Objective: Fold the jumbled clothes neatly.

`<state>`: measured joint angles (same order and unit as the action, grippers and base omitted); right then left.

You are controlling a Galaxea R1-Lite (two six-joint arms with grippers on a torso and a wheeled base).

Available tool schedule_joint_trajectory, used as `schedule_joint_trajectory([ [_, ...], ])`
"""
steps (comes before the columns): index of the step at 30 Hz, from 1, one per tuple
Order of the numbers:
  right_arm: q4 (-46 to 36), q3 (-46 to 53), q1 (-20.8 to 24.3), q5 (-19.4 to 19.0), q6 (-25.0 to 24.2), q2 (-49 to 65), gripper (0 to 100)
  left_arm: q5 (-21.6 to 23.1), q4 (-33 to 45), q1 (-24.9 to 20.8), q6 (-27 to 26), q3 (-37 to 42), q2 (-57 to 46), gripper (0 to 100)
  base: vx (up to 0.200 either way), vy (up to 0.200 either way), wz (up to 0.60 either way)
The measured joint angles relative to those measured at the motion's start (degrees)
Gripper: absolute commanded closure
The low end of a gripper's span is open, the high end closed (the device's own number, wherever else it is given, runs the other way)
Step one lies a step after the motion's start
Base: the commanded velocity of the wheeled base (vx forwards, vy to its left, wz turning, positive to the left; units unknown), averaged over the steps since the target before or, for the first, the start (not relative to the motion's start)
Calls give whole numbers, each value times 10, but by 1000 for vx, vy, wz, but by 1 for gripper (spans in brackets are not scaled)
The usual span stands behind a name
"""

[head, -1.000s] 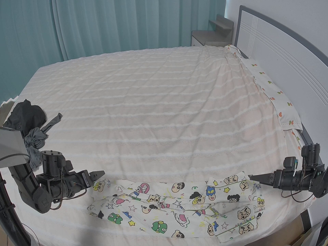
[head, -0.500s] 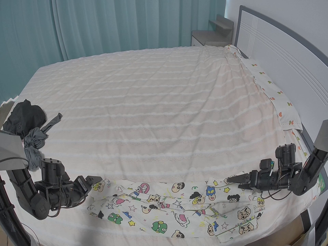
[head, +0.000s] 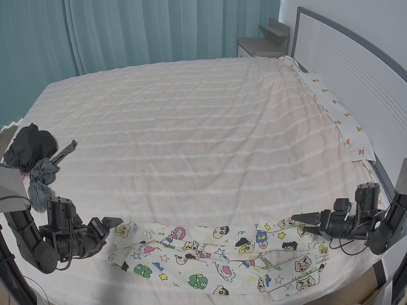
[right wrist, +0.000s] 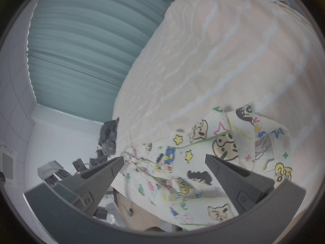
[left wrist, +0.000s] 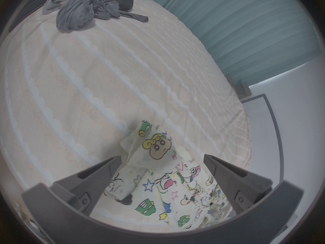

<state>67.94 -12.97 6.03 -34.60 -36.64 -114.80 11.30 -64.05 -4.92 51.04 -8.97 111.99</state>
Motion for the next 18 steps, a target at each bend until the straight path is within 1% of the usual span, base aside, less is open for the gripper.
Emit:
schedule_joint_trajectory([
  [5,37,49,-7,7,-91,91,0,0,33,0,34,-14,-18,0,0,0,0],
  [7,49,67,-17,11,-125,130,0,0,72,-1,60,-24,-21,0,0,0,0],
  [9,55,80,-30,15,-147,165,0,3,121,-2,90,-39,-22,0,0,0,0],
  [13,62,96,-48,22,-167,224,0,2,196,-7,129,-79,-16,0,0,0,0],
  [18,64,107,-53,25,-175,294,0,-17,236,-23,179,-115,-6,0,0,0,0],
])
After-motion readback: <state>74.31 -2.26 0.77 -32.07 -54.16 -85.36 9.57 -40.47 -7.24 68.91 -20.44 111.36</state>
